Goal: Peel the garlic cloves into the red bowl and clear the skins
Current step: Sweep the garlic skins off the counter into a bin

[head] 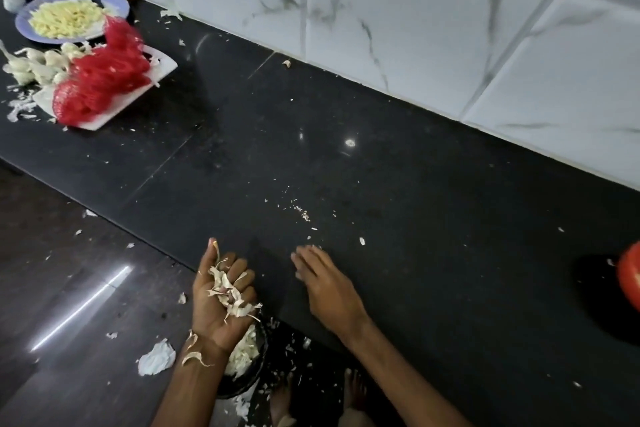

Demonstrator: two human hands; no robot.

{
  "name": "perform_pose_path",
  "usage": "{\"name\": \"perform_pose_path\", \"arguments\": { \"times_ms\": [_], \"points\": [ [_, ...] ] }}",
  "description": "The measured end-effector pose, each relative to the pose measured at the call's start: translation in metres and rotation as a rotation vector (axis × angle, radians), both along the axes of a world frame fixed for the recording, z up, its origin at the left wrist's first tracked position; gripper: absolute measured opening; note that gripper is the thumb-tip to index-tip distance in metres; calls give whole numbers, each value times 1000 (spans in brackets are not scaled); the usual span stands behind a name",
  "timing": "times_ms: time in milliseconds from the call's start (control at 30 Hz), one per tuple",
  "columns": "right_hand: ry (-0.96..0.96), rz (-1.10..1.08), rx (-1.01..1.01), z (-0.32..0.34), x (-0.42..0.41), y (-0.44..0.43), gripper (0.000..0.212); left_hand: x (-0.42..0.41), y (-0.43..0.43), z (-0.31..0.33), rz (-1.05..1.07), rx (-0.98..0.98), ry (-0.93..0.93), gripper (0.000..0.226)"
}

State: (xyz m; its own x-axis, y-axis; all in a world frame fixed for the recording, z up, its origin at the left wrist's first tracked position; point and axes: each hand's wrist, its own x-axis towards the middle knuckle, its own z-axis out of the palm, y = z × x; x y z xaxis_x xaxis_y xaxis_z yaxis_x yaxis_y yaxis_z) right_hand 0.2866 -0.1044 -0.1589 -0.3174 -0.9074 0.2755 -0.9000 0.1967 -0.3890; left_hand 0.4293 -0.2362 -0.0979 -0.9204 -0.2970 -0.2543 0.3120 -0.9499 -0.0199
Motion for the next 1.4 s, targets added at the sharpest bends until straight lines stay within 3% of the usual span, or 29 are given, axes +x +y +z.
{"name": "perform_pose_path", "arguments": {
  "times_ms": [167,267,333,400,467,533,600,667,767,1100,1233,1300,1367,1400],
  "points": [
    [46,-74,42,12,11,79,43,-8,8,-12,-75,72,53,50],
    [35,-107,33,24,6,82,35,-21,22,-10,-63,-13,-208,49],
    [-125,-258,-68,31,6,75,31,-34,34,-6,-85,-147,-373,53],
    [-447,-473,-236,42,11,68,28,-47,48,-5,-105,-181,-434,58],
    [-593,-483,-411,61,25,59,23,-56,62,-5,-123,-179,-440,60],
    [-552,-335,-451,74,41,52,22,-61,81,-6,-152,-156,-396,61],
    [-358,-198,-397,77,49,48,17,-64,93,-7,-119,-125,-356,50],
    [-180,-152,-358,75,49,51,14,-62,99,-13,-62,-129,-341,43],
    [-84,-194,-353,67,49,57,15,-57,101,-23,-78,-134,-351,41],
    [-66,-101,-272,38,44,58,29,-53,96,-36,-94,-162,-381,55],
    [-529,-36,-263,41,47,63,37,-59,72,-29,-49,-192,-306,69],
    [-660,-141,-314,38,44,75,36,-59,57,-25,0,-129,-212,72],
    [-515,-356,-264,27,36,85,42,-55,41,-22,17,-25,-100,68],
    [-385,-469,-131,20,31,89,59,-53,33,-22,22,46,-36,64]
  ]
}}
